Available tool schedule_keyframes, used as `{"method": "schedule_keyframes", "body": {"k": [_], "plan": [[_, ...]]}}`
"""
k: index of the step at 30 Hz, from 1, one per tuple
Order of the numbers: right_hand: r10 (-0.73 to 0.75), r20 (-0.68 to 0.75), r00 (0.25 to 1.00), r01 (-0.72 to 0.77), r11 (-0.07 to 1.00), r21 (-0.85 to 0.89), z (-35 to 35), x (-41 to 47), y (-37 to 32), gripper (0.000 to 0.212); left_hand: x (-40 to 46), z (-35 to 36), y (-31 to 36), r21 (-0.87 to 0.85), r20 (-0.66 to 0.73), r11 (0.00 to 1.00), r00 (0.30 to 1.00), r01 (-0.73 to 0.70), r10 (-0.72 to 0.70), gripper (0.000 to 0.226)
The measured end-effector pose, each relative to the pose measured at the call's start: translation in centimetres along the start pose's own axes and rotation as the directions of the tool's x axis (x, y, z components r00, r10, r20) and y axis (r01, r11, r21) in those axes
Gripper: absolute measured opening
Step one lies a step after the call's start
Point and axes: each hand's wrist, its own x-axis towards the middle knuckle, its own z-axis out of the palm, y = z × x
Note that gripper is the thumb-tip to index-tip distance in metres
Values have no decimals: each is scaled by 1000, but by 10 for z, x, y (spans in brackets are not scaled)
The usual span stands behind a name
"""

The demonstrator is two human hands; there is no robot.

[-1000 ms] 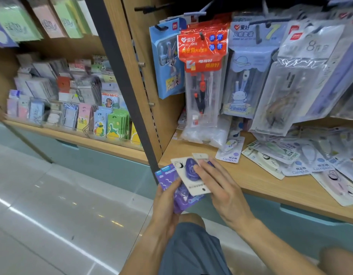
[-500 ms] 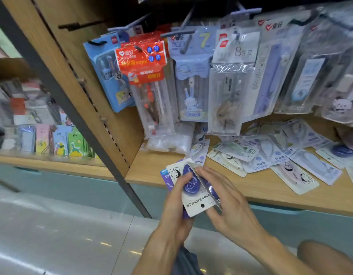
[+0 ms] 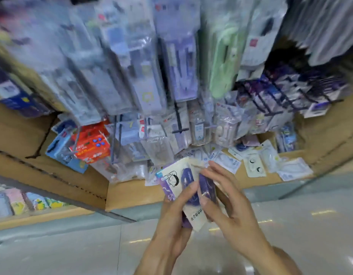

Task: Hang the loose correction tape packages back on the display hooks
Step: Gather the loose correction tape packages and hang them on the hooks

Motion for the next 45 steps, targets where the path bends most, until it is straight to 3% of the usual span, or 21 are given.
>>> {"method": "schedule_keyframes", "body": {"k": [5, 8, 11, 13, 16, 19, 26, 33, 36, 40, 45], "plan": [[14, -175, 984, -29, 996, -83, -69, -21, -175, 44, -84, 131, 78, 124, 58, 983, 988, 134, -142, 45], [63, -280, 958, -71, 997, -19, -116, -37, -287, 36, -134, 212, 123, 191, 73, 958, 970, 214, -231, 52], [149, -435, 888, -112, 988, 110, -155, -55, -385, 52, -182, 291, 163, 251, 134, 929, 941, 271, -311, 73], [248, -526, 814, -169, 966, 194, -176, -68, -440, 58, -212, 334, 183, 294, 198, 930, 938, 219, -283, 61], [326, -541, 775, -210, 941, 266, -199, -90, -495, 37, -246, 379, 199, 342, 272, 930, 934, 132, -232, 36], [392, -563, 728, -198, 906, 375, -210, -113, -511, 30, -261, 401, 191, 365, 309, 920, 914, 140, -262, 37], [486, -704, 517, -121, 856, 502, -231, -166, -504, 35, -277, 433, 148, 462, 343, 861, 853, 212, -394, 54], [474, -843, 254, 38, 866, 498, -292, -223, -512, 36, -300, 511, 89, 596, 459, 780, 716, 191, -526, 50], [448, -879, 166, 99, 879, 467, -334, -245, -512, 34, -307, 549, 60, 644, 513, 751, 647, 145, -564, 58], [369, -908, 198, 127, 909, 397, -414, -261, -516, 33, -301, 617, 15, 636, 582, 770, 623, 52, -523, 68], [262, -906, 331, 109, 943, 313, -546, -247, -520, 30, -292, 729, -25, 478, 580, 878, 741, 26, -338, 59]]}}
